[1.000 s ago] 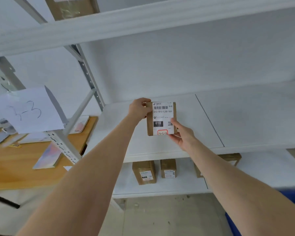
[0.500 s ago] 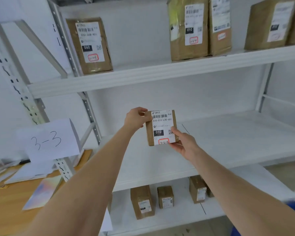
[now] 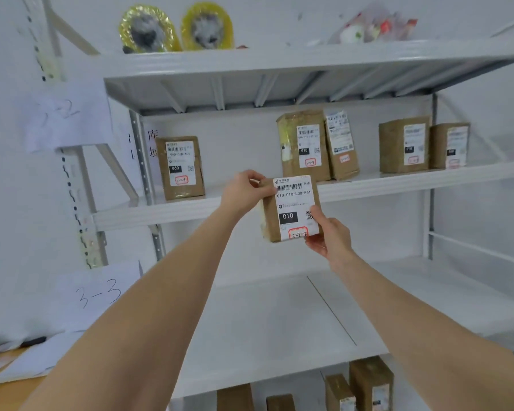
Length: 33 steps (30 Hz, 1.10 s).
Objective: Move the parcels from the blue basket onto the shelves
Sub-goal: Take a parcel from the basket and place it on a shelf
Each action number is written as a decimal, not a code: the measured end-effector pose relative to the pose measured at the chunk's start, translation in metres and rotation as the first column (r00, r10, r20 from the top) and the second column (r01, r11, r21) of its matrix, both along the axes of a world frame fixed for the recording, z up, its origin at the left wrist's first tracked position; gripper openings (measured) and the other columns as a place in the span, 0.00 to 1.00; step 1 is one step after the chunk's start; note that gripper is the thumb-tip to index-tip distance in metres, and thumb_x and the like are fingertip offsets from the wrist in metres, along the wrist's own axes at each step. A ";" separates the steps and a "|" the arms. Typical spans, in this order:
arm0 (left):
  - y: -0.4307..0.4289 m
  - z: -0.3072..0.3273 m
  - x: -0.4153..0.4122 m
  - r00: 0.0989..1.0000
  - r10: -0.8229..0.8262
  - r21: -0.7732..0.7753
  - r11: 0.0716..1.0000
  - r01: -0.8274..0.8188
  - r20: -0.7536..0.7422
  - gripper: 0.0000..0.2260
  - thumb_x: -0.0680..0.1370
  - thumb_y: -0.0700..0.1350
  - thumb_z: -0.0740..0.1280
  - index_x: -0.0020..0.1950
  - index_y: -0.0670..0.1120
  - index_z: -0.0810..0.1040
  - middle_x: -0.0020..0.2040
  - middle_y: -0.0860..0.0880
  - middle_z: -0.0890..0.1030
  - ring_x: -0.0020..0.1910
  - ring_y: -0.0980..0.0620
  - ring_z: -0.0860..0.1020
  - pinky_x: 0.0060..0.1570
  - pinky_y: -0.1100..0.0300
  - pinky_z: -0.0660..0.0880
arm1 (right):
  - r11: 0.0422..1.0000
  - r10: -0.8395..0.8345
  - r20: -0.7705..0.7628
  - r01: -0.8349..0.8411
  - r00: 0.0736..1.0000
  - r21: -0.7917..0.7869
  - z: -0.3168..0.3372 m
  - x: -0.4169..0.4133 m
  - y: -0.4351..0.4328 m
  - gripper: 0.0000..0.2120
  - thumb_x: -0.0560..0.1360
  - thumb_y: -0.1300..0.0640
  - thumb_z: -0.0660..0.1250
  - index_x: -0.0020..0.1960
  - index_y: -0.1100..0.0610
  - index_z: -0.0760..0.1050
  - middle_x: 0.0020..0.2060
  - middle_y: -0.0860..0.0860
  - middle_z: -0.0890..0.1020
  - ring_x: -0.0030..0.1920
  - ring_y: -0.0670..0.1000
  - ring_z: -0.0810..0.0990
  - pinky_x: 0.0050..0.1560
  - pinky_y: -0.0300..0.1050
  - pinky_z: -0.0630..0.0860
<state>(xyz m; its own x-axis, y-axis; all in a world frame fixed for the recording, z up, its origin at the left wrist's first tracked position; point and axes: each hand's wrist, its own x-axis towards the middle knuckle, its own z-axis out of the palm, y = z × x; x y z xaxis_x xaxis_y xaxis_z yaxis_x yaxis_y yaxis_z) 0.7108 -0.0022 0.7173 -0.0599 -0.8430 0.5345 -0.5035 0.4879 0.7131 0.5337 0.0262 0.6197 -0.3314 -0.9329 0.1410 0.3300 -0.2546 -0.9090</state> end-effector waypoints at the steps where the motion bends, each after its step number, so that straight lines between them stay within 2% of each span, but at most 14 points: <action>1: 0.001 0.013 -0.002 1.000 0.004 -0.026 1.000 -0.004 0.001 0.15 0.69 0.50 0.75 0.52 0.50 0.77 0.50 0.49 0.82 0.51 0.50 0.80 0.54 0.47 0.78 | 1.000 -0.004 -0.001 0.004 1.000 -0.025 0.011 0.000 -0.002 0.16 0.72 0.46 0.73 0.47 0.58 0.74 0.41 0.55 0.84 0.38 0.51 0.81 0.42 0.43 0.82; 5: -0.006 0.060 -0.002 1.000 0.016 -0.124 0.992 -0.013 0.025 0.15 0.70 0.48 0.75 0.54 0.49 0.77 0.52 0.48 0.81 0.52 0.49 0.80 0.54 0.47 0.78 | 0.995 -0.023 -0.035 0.020 0.999 -0.100 0.054 0.005 -0.020 0.15 0.73 0.46 0.72 0.47 0.57 0.75 0.42 0.53 0.84 0.39 0.49 0.81 0.42 0.42 0.81; 9: -0.032 0.089 -0.001 0.999 0.047 -0.172 0.984 -0.048 -0.009 0.17 0.71 0.42 0.74 0.59 0.44 0.77 0.56 0.46 0.80 0.52 0.46 0.80 0.54 0.48 0.78 | 0.986 -0.014 -0.108 -0.004 0.994 -0.168 0.085 0.010 -0.054 0.10 0.74 0.52 0.73 0.44 0.57 0.77 0.46 0.55 0.85 0.41 0.51 0.82 0.45 0.43 0.81; 11: -0.052 0.097 0.001 0.997 0.073 -0.198 0.977 -0.077 -0.028 0.17 0.70 0.42 0.75 0.58 0.44 0.78 0.55 0.46 0.80 0.53 0.46 0.79 0.55 0.48 0.77 | 0.979 -0.029 -0.173 -0.007 0.984 -0.204 0.096 0.012 -0.073 0.04 0.75 0.58 0.71 0.44 0.57 0.79 0.50 0.56 0.84 0.48 0.54 0.83 0.50 0.47 0.82; 13: -0.072 0.101 0.002 0.995 0.094 -0.209 0.973 -0.100 -0.037 0.17 0.70 0.41 0.75 0.58 0.43 0.78 0.55 0.45 0.80 0.54 0.46 0.79 0.55 0.48 0.77 | 0.975 -0.060 -0.278 -0.003 0.959 -0.223 0.105 0.012 -0.095 0.04 0.75 0.62 0.70 0.42 0.57 0.79 0.51 0.57 0.84 0.53 0.57 0.83 0.54 0.55 0.80; 16: -0.106 0.100 0.003 0.993 0.104 -0.195 0.974 -0.112 -0.051 0.18 0.70 0.40 0.75 0.58 0.42 0.77 0.54 0.43 0.80 0.53 0.45 0.79 0.54 0.48 0.78 | 0.975 -0.150 -0.462 0.053 0.874 -0.216 0.109 0.006 -0.136 0.12 0.73 0.59 0.71 0.31 0.53 0.79 0.39 0.54 0.84 0.46 0.59 0.83 0.54 0.61 0.78; 18: -0.126 0.096 0.002 0.992 0.102 -0.184 0.976 -0.113 -0.072 0.17 0.70 0.40 0.75 0.58 0.42 0.77 0.54 0.43 0.80 0.53 0.44 0.79 0.53 0.48 0.79 | 0.975 -0.200 -0.549 0.110 0.811 -0.193 0.110 0.004 -0.148 0.15 0.74 0.55 0.71 0.29 0.53 0.75 0.33 0.49 0.80 0.40 0.54 0.80 0.48 0.52 0.79; 19: -0.133 0.094 0.000 0.992 0.098 -0.173 0.979 -0.110 -0.079 0.17 0.70 0.39 0.75 0.58 0.41 0.77 0.54 0.43 0.80 0.52 0.44 0.79 0.53 0.48 0.79 | 0.973 -0.224 -0.596 0.141 0.771 -0.184 0.110 0.004 -0.149 0.16 0.75 0.54 0.70 0.29 0.52 0.73 0.32 0.47 0.79 0.38 0.50 0.77 0.41 0.44 0.75; 20: -0.141 0.091 -0.001 0.992 0.090 -0.159 0.982 -0.102 -0.085 0.17 0.70 0.38 0.75 0.58 0.41 0.77 0.54 0.42 0.79 0.51 0.45 0.79 0.52 0.48 0.79 | 0.968 -0.249 -0.638 0.171 0.728 -0.182 0.110 0.003 -0.151 0.17 0.76 0.53 0.69 0.29 0.52 0.71 0.31 0.45 0.77 0.36 0.47 0.75 0.35 0.40 0.69; 22: -0.151 0.087 -0.005 0.993 0.073 -0.129 0.988 -0.084 -0.087 0.17 0.71 0.37 0.74 0.59 0.39 0.77 0.53 0.43 0.79 0.48 0.47 0.78 0.51 0.49 0.79 | 0.961 -0.274 -0.694 0.209 0.666 -0.179 0.105 -0.001 -0.160 0.19 0.77 0.52 0.67 0.29 0.51 0.68 0.30 0.45 0.73 0.35 0.47 0.71 0.30 0.39 0.62; 26: -0.163 0.080 -0.011 0.994 0.082 -0.099 0.991 -0.089 -0.071 0.17 0.72 0.36 0.73 0.60 0.38 0.76 0.51 0.45 0.77 0.48 0.48 0.77 0.50 0.52 0.79 | 0.957 -0.279 -0.761 0.233 0.586 -0.172 0.097 -0.008 -0.176 0.19 0.77 0.52 0.67 0.29 0.53 0.68 0.32 0.49 0.75 0.40 0.53 0.73 0.34 0.43 0.64; 29: -0.168 0.076 -0.016 0.990 0.121 -0.119 0.985 -0.129 -0.066 0.17 0.71 0.38 0.74 0.59 0.40 0.78 0.53 0.43 0.79 0.52 0.45 0.79 0.55 0.49 0.78 | 0.952 -0.288 -0.805 0.250 0.518 -0.180 0.095 -0.011 -0.182 0.18 0.77 0.50 0.67 0.31 0.53 0.69 0.36 0.51 0.78 0.43 0.55 0.76 0.40 0.44 0.68; 33: -0.170 0.075 -0.022 0.986 0.168 -0.145 0.975 -0.167 -0.010 0.17 0.71 0.40 0.73 0.59 0.41 0.78 0.55 0.43 0.80 0.56 0.44 0.78 0.57 0.49 0.76 | 0.949 -0.279 -0.854 0.264 0.439 -0.174 0.096 -0.013 -0.184 0.15 0.78 0.49 0.66 0.35 0.53 0.72 0.42 0.53 0.81 0.47 0.56 0.78 0.42 0.44 0.70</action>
